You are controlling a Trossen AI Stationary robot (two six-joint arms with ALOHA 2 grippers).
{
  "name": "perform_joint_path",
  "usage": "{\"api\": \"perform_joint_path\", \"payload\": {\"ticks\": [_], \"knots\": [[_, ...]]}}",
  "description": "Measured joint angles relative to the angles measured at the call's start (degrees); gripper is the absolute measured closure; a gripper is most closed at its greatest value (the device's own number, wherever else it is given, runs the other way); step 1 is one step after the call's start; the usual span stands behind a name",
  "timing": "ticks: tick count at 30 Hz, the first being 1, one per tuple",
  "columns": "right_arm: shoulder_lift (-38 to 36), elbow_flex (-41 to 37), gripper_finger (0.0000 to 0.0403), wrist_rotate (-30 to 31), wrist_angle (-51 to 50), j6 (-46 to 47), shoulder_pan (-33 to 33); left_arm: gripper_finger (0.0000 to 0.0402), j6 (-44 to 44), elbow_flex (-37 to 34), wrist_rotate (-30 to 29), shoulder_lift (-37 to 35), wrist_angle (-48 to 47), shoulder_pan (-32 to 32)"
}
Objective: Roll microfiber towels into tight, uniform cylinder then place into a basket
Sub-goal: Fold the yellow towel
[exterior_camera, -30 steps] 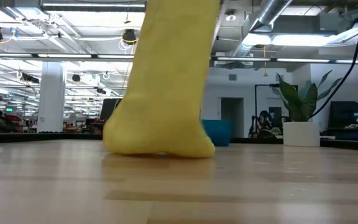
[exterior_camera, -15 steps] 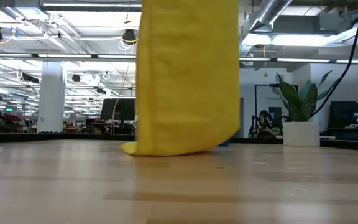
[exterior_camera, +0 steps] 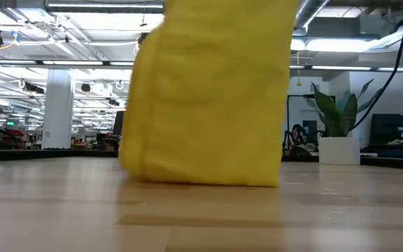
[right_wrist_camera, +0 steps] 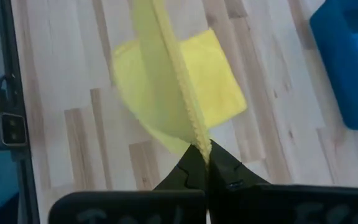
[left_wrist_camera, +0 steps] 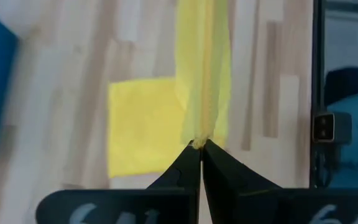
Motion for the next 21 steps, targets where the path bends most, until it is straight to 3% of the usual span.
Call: {"api": "perform_joint_path", "payload": {"ticks": [5, 16, 21], "knots": [[0.0, -4.5, 0.0394, -0.4, 3.9, 0.0, 0.6, 0.0401, 0.2, -7.1, 3.4, 0.0, 6.2, 0.0], [-0.1, -16.5, 0.0394, -0.6, 11.7, -0.6, 0.5, 0.0400, -3.1, -16.2, -0.2, -0.1, 6.4, -2.3], [-0.1, -20.9, 0.0394, 0.5, 19.4, -6.3, -0.9, 0.0401, -3.7, -19.8, -2.2, 0.0, 7.0, -2.5]]}}
